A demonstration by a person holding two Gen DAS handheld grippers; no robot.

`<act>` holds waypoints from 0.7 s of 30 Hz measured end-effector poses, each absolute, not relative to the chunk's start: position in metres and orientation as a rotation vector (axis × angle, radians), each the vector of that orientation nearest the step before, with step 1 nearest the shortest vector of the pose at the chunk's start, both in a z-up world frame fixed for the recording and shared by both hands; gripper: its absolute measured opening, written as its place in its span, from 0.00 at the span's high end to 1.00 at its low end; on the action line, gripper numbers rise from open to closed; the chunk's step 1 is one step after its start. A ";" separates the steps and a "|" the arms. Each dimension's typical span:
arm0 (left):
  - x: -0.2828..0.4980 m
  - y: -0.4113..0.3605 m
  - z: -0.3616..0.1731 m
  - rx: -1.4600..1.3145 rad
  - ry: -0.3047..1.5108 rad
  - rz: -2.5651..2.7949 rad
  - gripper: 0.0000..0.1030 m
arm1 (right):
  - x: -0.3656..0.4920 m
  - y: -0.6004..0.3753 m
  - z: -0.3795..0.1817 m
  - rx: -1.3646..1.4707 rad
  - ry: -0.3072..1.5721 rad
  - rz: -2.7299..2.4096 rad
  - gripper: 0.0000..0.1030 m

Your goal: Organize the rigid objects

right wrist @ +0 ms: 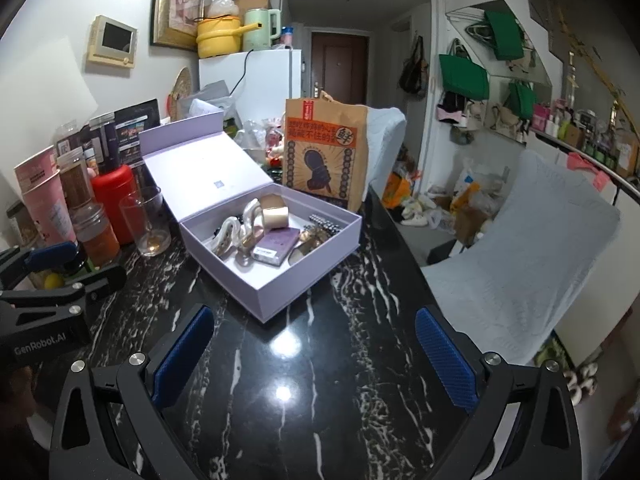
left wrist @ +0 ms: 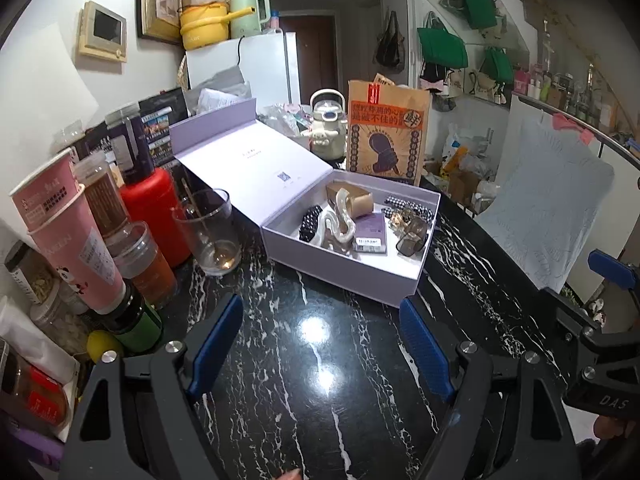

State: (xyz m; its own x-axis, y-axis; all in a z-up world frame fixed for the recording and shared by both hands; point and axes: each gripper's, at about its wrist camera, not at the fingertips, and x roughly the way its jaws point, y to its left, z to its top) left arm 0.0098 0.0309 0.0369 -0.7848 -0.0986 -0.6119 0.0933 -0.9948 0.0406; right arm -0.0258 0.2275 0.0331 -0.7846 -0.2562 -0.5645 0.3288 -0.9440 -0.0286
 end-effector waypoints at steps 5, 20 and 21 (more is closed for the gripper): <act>0.013 0.028 0.039 0.980 0.010 -2.885 0.22 | -0.021 0.229 0.034 0.827 0.190 -2.700 0.00; 0.016 0.026 0.036 1.005 0.009 -2.871 0.22 | -0.017 0.225 0.032 0.825 0.210 -2.678 0.00; 0.016 0.026 0.036 1.007 0.009 -2.870 0.22 | -0.017 0.225 0.032 0.825 0.210 -2.677 0.00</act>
